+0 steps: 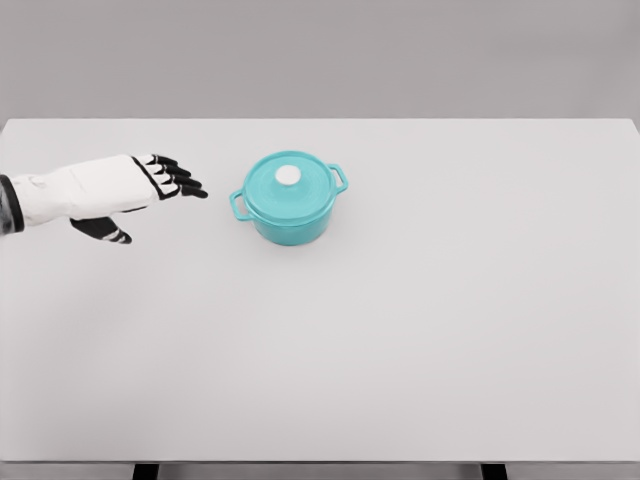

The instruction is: Open the lid of the pot with left arm

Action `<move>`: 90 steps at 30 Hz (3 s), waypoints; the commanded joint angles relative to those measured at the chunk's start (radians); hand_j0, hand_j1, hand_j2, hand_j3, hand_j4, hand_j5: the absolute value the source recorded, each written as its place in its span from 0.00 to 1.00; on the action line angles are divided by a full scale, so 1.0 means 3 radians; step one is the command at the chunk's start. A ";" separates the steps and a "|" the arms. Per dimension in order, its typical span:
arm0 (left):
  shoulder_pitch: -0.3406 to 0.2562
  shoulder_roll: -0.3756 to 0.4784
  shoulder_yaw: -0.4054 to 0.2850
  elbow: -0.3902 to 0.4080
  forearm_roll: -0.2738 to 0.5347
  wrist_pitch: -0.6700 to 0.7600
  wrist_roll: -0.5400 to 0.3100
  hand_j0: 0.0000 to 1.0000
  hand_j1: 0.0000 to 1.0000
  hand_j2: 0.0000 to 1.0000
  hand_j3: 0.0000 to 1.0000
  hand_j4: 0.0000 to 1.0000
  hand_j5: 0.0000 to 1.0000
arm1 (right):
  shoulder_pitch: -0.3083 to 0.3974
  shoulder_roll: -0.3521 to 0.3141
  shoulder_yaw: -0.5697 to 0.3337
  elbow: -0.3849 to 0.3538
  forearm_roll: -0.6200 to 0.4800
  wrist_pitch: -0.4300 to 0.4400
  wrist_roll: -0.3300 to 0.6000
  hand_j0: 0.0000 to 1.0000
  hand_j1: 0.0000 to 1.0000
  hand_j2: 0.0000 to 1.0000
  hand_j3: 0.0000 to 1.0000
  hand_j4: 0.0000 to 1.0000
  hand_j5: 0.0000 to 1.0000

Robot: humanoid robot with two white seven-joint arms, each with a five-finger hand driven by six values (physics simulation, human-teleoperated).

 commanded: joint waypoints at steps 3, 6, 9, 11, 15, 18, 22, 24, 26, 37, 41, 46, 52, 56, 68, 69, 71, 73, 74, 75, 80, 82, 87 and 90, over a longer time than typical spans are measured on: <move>-0.0005 -0.0033 -0.0057 0.0000 -0.0003 0.0008 -0.0001 1.00 1.00 1.00 1.00 1.00 1.00 | 0.0031 -0.0001 0.0000 0.0011 -0.0001 0.0000 0.0001 1.00 1.00 1.00 1.00 1.00 1.00; -0.0015 -0.0048 -0.0113 0.0005 -0.0014 0.0008 -0.0001 1.00 1.00 1.00 1.00 1.00 1.00 | 0.0031 -0.0001 0.0000 0.0006 -0.0001 0.0000 0.0001 1.00 1.00 1.00 1.00 1.00 1.00; -0.0123 -0.0084 -0.0113 0.0000 -0.0008 0.0008 -0.0001 1.00 1.00 1.00 1.00 1.00 1.00 | 0.0031 -0.0001 0.0000 0.0006 -0.0001 0.0000 0.0001 1.00 1.00 1.00 1.00 1.00 1.00; -0.0220 -0.0212 -0.0133 -0.0005 0.0012 0.0008 -0.0001 1.00 1.00 1.00 1.00 1.00 1.00 | 0.0031 -0.0001 0.0000 0.0006 -0.0001 0.0000 0.0001 1.00 1.00 1.00 1.00 1.00 1.00; -0.1150 -0.0222 -0.1385 0.0031 0.0109 0.0008 -0.0001 1.00 1.00 1.00 1.00 1.00 1.00 | 0.0031 -0.0001 -0.0005 0.0006 -0.0001 0.0000 0.0001 1.00 1.00 1.00 1.00 1.00 1.00; -0.1549 -0.0417 -0.1744 0.0056 0.0257 0.0008 -0.0001 1.00 1.00 1.00 1.00 1.00 1.00 | 0.0031 -0.0001 0.0000 0.0006 -0.0001 0.0000 0.0001 1.00 1.00 1.00 1.00 1.00 1.00; -0.1759 -0.0606 -0.1785 0.0388 0.0278 0.0008 -0.0001 1.00 1.00 1.00 1.00 1.00 1.00 | 0.0031 -0.0001 0.0000 0.0006 -0.0001 0.0000 0.0001 1.00 1.00 1.00 1.00 1.00 1.00; -0.1815 -0.0682 -0.1815 0.0685 0.0268 0.0008 -0.0001 1.00 1.00 1.00 1.00 1.00 1.00 | 0.0031 -0.0001 0.0000 0.0006 -0.0001 0.0000 0.0001 1.00 1.00 1.00 1.00 1.00 1.00; -0.1917 -0.0682 -0.1954 0.0721 0.0252 0.0008 -0.0001 1.00 1.00 1.00 1.00 1.00 1.00 | 0.0031 -0.0001 0.0000 0.0006 -0.0001 0.0000 0.0001 1.00 1.00 1.00 1.00 1.00 1.00; -0.2086 -0.0902 -0.2056 0.0925 0.0288 0.0239 -0.0001 1.00 1.00 1.00 1.00 1.00 1.00 | 0.0031 -0.0001 0.0000 0.0006 -0.0001 0.0000 0.0001 1.00 1.00 1.00 1.00 1.00 1.00; -0.2183 -0.1107 -0.2214 0.1339 0.0252 0.0341 -0.0001 0.98 0.98 0.98 0.98 0.98 0.98 | 0.0031 -0.0001 0.0000 0.0006 -0.0001 0.0000 0.0001 1.00 1.00 1.00 1.00 1.00 1.00; -0.2199 -0.1137 -0.2363 0.1416 0.0252 0.0336 -0.0001 0.87 0.87 0.87 0.87 0.87 0.87 | 0.0031 -0.0001 0.0000 0.0006 -0.0001 0.0000 0.0001 1.00 1.00 1.00 1.00 1.00 1.00; -0.2245 -0.1189 -0.2373 0.1416 0.0257 0.0336 -0.0001 0.86 0.86 0.86 0.86 0.86 0.86 | 0.0031 -0.0001 0.0000 0.0006 -0.0001 0.0000 0.0001 1.00 1.00 1.00 1.00 1.00 1.00; -0.2245 -0.1209 -0.2373 0.1427 0.0257 0.0336 -0.0001 0.86 0.86 0.86 0.86 0.86 0.86 | 0.0031 -0.0001 0.0000 0.0006 -0.0001 0.0000 0.0001 1.00 1.00 1.00 1.00 1.00 1.00; -0.2240 -0.1347 -0.2404 0.1595 0.0089 0.0336 -0.0001 0.82 0.82 0.82 0.82 0.82 0.82 | 0.0031 -0.0001 0.0000 0.0006 -0.0001 0.0000 0.0001 1.00 1.00 1.00 1.00 1.00 1.00; -0.2240 -0.1352 -0.2404 0.1600 0.0089 0.0336 -0.0001 0.82 0.82 0.82 0.82 0.82 0.82 | 0.0031 -0.0001 0.0000 0.0006 -0.0001 0.0000 0.0001 1.00 1.00 1.00 1.00 1.00 1.00; -0.2240 -0.1357 -0.2439 0.1595 0.0084 0.0336 -0.0001 0.81 0.81 0.81 0.81 0.81 0.81 | 0.0031 -0.0001 0.0000 0.0006 -0.0001 0.0000 0.0001 1.00 1.00 1.00 1.00 1.00 1.00; -0.2235 -0.1368 -0.2450 0.1600 0.0053 0.0336 -0.0001 0.79 0.79 0.79 0.79 0.79 0.79 | 0.0031 -0.0001 0.0000 0.0006 -0.0001 0.0000 0.0001 1.00 1.00 1.00 1.00 1.00 1.00; -0.2235 -0.1368 -0.2450 0.1600 0.0048 0.0336 -0.0001 0.79 0.79 0.79 0.79 0.79 0.79 | 0.0031 -0.0001 0.0000 0.0006 -0.0001 0.0000 0.0001 1.00 1.00 1.00 1.00 1.00 1.00; -0.2235 -0.1388 -0.2450 0.1600 0.0048 0.0336 -0.0001 0.78 0.78 0.78 0.78 0.78 0.78 | 0.0031 -0.0001 0.0000 0.0006 -0.0001 0.0000 0.0001 1.00 1.00 1.00 1.00 1.00 1.00; -0.2234 -0.1403 -0.2450 0.1600 0.0022 0.0341 -0.0001 0.73 0.73 0.73 0.73 0.73 0.73 | 0.0031 -0.0001 0.0000 0.0006 -0.0001 0.0000 0.0001 1.00 1.00 1.00 1.00 1.00 1.00; -0.2229 -0.1403 -0.2450 0.1600 0.0022 0.0336 -0.0001 0.70 0.70 0.70 0.70 0.70 0.70 | 0.0031 -0.0001 0.0000 0.0006 -0.0001 0.0000 0.0001 1.00 1.00 1.00 1.00 1.00 1.00; -0.2224 -0.1403 -0.2450 0.1600 0.0022 0.0336 -0.0001 0.67 0.67 0.67 0.67 0.67 0.67 | 0.0031 -0.0001 0.0000 0.0006 -0.0001 0.0000 0.0001 1.00 1.00 1.00 1.00 1.00 1.00; -0.2224 -0.1409 -0.2450 0.1595 0.0022 0.0336 -0.0001 0.63 0.63 0.63 0.63 0.63 0.63 | 0.0031 -0.0001 0.0000 0.0006 -0.0001 0.0000 0.0001 1.00 1.00 1.00 1.00 1.00 1.00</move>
